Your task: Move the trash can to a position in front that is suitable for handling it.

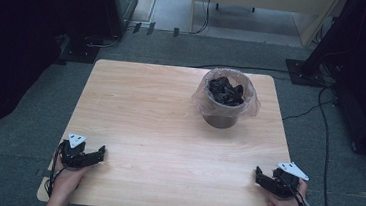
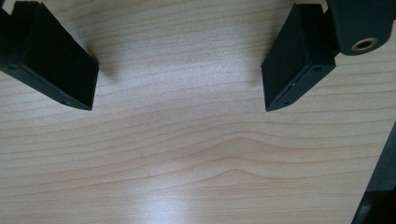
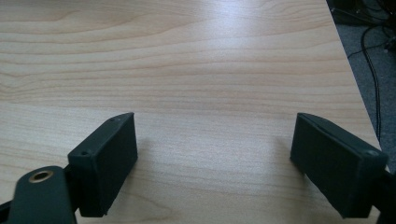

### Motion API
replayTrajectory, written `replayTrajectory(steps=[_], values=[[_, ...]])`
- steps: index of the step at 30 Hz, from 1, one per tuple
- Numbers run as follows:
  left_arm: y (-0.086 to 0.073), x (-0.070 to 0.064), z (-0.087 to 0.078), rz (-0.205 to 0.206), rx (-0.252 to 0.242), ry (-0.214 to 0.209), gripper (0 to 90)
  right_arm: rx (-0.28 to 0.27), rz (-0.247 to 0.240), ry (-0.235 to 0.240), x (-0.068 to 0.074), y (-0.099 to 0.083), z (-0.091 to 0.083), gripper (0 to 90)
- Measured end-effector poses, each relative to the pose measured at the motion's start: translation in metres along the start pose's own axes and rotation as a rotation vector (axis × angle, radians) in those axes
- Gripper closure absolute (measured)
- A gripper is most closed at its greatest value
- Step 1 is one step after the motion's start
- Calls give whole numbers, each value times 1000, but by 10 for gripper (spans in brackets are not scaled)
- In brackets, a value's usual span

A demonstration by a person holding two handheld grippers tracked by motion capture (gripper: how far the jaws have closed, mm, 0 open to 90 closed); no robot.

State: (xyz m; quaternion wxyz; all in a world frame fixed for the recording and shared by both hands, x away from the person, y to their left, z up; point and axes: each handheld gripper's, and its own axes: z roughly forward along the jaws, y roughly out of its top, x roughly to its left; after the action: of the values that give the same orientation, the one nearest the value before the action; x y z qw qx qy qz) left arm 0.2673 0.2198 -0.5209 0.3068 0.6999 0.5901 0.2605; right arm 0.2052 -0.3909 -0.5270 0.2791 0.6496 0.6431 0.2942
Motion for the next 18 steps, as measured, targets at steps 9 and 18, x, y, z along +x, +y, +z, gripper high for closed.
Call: replayTrajectory(steps=[9, 18], values=[[0, 0, 0, -2, -1, 1, 107, -93, 10, 38, 6, 9, -7, 374], [2, -2, 2, -4, -1, 1, 107, -238, 12, 70, 24, 63, -9, 468]])
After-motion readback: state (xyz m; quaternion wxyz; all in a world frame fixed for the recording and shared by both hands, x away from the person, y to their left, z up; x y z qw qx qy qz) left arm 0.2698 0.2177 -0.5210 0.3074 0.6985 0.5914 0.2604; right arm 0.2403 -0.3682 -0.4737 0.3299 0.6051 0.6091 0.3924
